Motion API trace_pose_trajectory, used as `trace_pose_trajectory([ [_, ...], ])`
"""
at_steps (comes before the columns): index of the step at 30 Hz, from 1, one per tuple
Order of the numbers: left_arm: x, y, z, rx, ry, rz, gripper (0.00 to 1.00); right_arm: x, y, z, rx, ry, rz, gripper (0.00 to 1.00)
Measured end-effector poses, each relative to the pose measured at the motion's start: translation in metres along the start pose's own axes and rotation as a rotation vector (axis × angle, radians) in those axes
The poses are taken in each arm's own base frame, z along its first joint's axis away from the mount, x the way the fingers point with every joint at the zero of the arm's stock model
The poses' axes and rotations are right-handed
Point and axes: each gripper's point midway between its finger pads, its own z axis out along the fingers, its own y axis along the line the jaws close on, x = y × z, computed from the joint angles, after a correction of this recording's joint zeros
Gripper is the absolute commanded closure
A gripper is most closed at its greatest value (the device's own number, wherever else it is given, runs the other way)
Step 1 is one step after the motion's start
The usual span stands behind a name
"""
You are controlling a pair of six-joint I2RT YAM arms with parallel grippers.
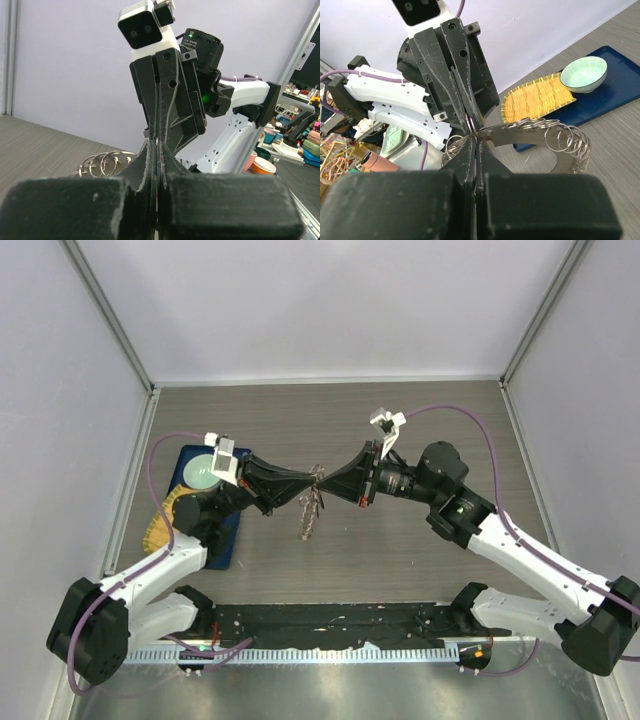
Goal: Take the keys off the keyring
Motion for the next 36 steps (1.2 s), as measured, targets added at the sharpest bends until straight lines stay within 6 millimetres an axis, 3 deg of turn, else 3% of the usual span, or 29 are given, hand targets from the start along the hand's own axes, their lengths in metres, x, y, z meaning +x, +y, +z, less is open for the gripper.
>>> trace_pose_trajectory([
  [10,0.004,0.012,-0.007,-0.07,-0.034,-0.025,0.99,0.007,-0.007,0.007,0.03,-0.044,0.06,0.99],
  [14,0.006,0.009,-0.009,-0.065,-0.004,0.008,0.69,0.007,-0.009,0.006,0.064,-0.006,0.009,0.99],
  [16,0.007,0.004,-0.011,-0.06,0.034,0.043,0.61,0.005,-0.008,0.003,0.089,0.043,-0.054,0.99],
  [21,-0.015,-0.022,-0.013,-0.043,0.098,0.234,0.52,-0.005,-0.003,-0.012,0.138,0.156,-0.231,0.99],
  [26,-0.027,-0.034,-0.011,-0.029,0.216,0.362,0.44,-0.001,-0.006,-0.026,0.161,0.297,-0.35,0.99],
  [32,-0.009,-0.015,-0.002,-0.037,0.438,0.269,0.45,0.018,-0.017,-0.037,0.18,0.468,-0.384,0.99],
  [36,0.022,0.005,-0.007,-0.071,0.558,0.137,0.46,0.025,-0.02,-0.041,0.19,0.511,-0.377,0.99],
])
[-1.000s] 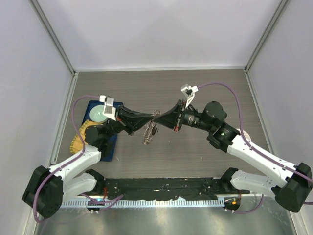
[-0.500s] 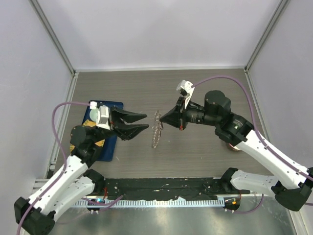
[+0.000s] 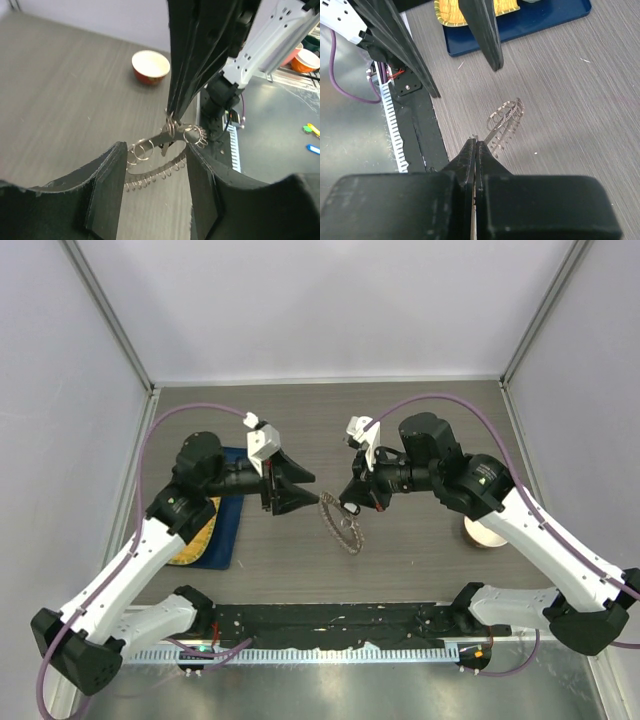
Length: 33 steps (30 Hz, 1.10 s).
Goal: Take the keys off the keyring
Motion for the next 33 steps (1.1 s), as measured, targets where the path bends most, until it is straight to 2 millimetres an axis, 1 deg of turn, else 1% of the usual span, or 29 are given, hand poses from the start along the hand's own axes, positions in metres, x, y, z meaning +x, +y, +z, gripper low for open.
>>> trace_pose_trajectory([
  [3,0.019,0.002,0.006,-0.009,0.052,-0.062,0.48,0.001,-0.001,0.0,0.007,0.002,0.007,0.99],
  [6,0.03,-0.007,0.012,-0.013,0.063,-0.075,0.52,0.0,-0.002,0.0,0.013,-0.001,0.015,0.99],
  [8,0.039,-0.011,0.014,-0.026,0.069,-0.088,0.58,-0.002,-0.002,0.0,0.017,-0.009,0.021,0.99],
  [11,0.046,-0.012,0.016,-0.048,0.069,-0.108,0.6,-0.006,-0.003,0.001,0.022,-0.025,0.023,0.99],
  [13,0.048,-0.008,0.018,-0.068,0.063,-0.11,0.57,-0.008,-0.003,0.001,0.022,-0.033,0.023,0.99],
  [19,0.047,-0.002,0.022,-0.086,0.05,-0.088,0.57,-0.009,-0.004,0.003,0.022,-0.04,0.023,0.99],
  [26,0.051,-0.006,0.028,-0.021,0.072,-0.065,0.57,-0.009,-0.003,0.005,0.012,-0.046,0.02,0.99],
  [33,0.048,-0.01,0.03,0.016,0.071,-0.037,0.57,-0.008,-0.002,0.007,0.0,-0.05,0.018,0.99],
])
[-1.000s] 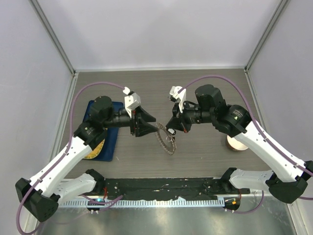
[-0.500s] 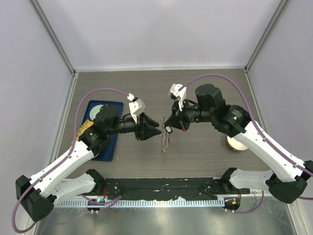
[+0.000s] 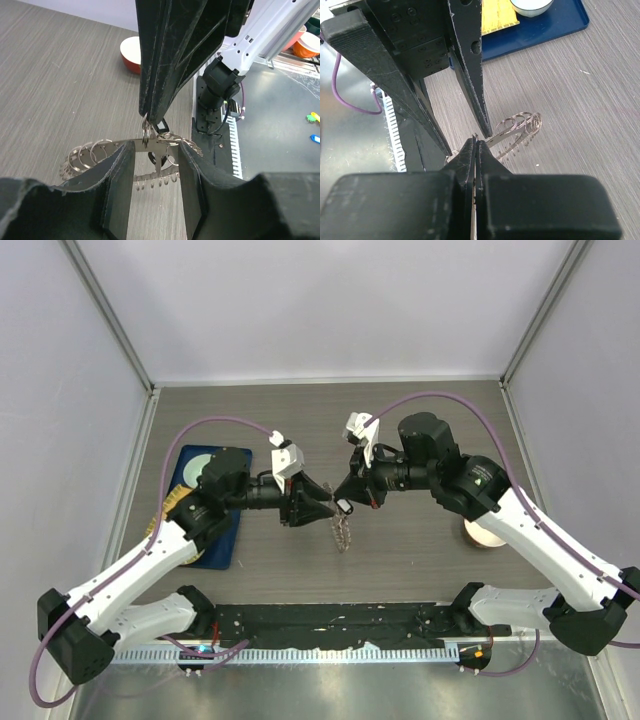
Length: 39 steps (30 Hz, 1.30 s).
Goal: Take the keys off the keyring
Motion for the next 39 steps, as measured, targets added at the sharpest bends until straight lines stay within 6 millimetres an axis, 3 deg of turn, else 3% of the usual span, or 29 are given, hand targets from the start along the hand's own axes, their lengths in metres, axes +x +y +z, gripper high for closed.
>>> trace_pose_trajectory([
  [6,-0.007,-0.001,0.004,0.026,-0.003,0.017,0.63,0.0,0.001,0.002,-0.008,-0.006,0.004,0.99],
  [14,-0.005,0.0,0.006,0.034,0.006,0.015,1.0,0.001,0.003,0.002,-0.019,-0.005,0.017,0.99],
  [29,-0.009,0.004,-0.002,-0.036,-0.013,0.023,1.0,-0.004,0.0,0.003,0.011,-0.054,0.019,0.99],
  [39,-0.002,0.007,-0.013,-0.108,-0.046,0.044,1.0,0.008,-0.006,0.011,0.053,-0.107,0.138,0.99],
])
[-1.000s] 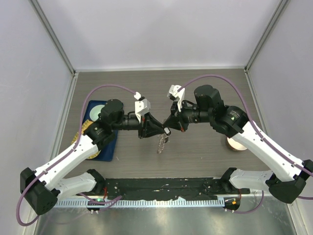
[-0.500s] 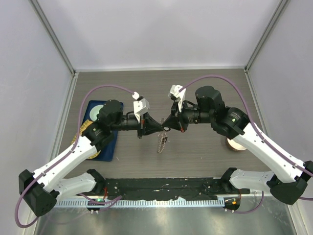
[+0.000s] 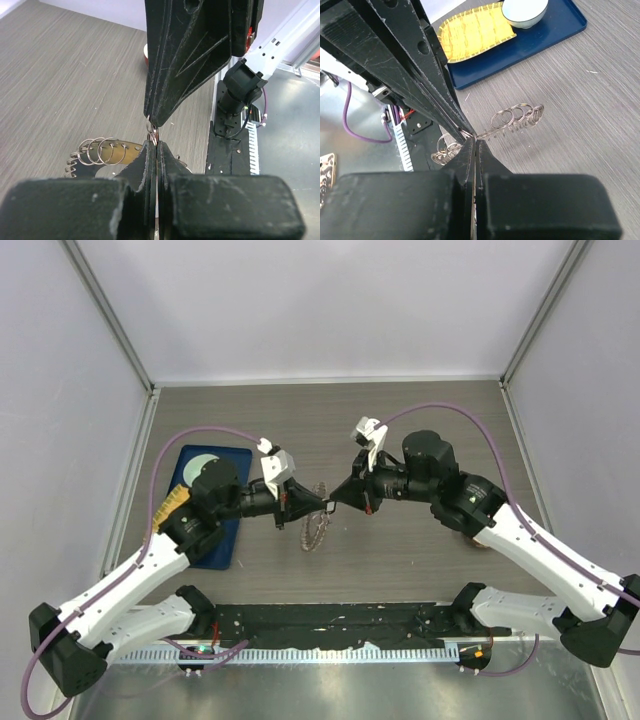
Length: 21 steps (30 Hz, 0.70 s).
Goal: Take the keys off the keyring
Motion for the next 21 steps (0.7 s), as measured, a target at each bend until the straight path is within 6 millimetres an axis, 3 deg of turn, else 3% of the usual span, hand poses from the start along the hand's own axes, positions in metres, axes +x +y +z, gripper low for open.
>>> trace_pose_trajectory([
  [12,0.011,0.005,-0.005,-0.048,-0.017,-0.021,1.0,0.012,-0.008,0.013,0.027,-0.058,0.155,0.99],
  [21,0.002,0.008,-0.004,-0.064,-0.065,-0.019,1.0,0.024,-0.012,0.02,0.029,-0.065,0.253,0.99],
])
